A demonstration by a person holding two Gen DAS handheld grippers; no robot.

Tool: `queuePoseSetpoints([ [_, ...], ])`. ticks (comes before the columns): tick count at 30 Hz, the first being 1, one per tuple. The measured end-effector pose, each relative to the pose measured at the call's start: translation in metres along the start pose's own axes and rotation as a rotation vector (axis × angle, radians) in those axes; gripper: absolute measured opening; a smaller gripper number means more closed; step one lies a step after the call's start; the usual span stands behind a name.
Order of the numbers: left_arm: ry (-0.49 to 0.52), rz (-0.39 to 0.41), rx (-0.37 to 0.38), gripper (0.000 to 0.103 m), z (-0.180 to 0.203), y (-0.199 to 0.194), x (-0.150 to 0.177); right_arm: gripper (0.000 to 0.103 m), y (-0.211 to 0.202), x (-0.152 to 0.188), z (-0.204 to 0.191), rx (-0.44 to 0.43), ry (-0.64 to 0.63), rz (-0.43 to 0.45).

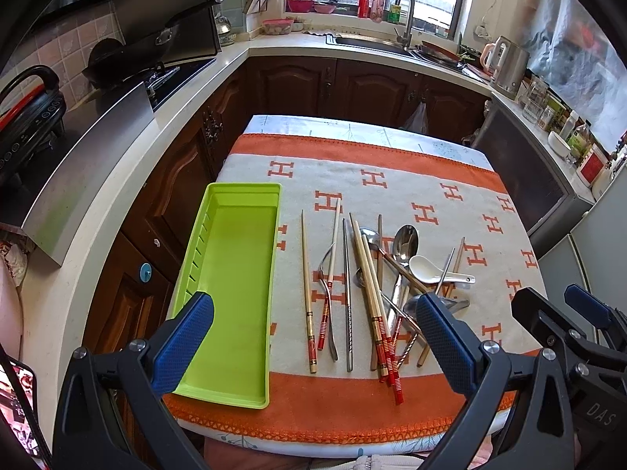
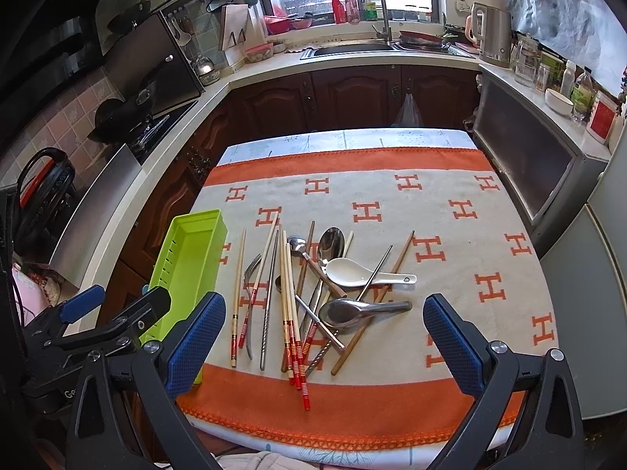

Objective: Organize utensils

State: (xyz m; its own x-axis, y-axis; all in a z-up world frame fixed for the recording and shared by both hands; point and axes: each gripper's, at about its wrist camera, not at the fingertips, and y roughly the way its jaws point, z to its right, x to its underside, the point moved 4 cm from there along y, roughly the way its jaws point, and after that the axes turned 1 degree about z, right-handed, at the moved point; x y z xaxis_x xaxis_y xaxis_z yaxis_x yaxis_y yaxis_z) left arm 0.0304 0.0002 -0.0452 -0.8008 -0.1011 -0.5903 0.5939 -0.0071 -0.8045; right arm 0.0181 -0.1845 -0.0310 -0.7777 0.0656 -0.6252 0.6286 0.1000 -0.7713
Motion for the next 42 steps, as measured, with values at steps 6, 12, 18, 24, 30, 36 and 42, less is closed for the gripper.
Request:
queuePoseSetpoints([
  [6, 0.003, -0.012, -0.001, 0.102, 0.0007, 0.0030, 0.0030, 0.102, 0.0001, 0.0011, 0.0006, 0.000, 0.000, 0.001],
  [12, 0.003, -0.014, 0.000, 0.102, -0.0005, 0.0042, 0.0030, 0.102, 0.0006, 0.0012, 0.0005, -0.001, 0.000, 0.002],
  [18, 0.003, -0.015, 0.000, 0.102, -0.0009, 0.0042, 0.0027, 0.102, 0.0006, 0.0010, 0.0003, -0.001, 0.001, 0.001],
  [24, 0.003, -0.016, -0.001, 0.102, -0.0014, 0.0045, 0.0031, 0.102, 0.0019, 0.0028, -0.0006, -0.002, 0.003, -0.002],
  [30, 0.004, -0.016, -0.002, 0.102, -0.0016, 0.0048, 0.0032, 0.102, 0.0017, 0.0021, 0.0004, -0.001, 0.002, -0.001],
  [36, 0.002, -0.020, 0.000, 0.102, -0.0042, 0.0060, 0.0037, 0.102, 0.0016, 0.0028, 0.0007, 0.001, 0.001, -0.004],
  [42, 0.007, -0.019, -0.005, 0.102, -0.0049, 0.0054, 0.0030, 0.102, 0.0017, 0.0011, 0.0016, -0.004, 0.004, -0.004],
])
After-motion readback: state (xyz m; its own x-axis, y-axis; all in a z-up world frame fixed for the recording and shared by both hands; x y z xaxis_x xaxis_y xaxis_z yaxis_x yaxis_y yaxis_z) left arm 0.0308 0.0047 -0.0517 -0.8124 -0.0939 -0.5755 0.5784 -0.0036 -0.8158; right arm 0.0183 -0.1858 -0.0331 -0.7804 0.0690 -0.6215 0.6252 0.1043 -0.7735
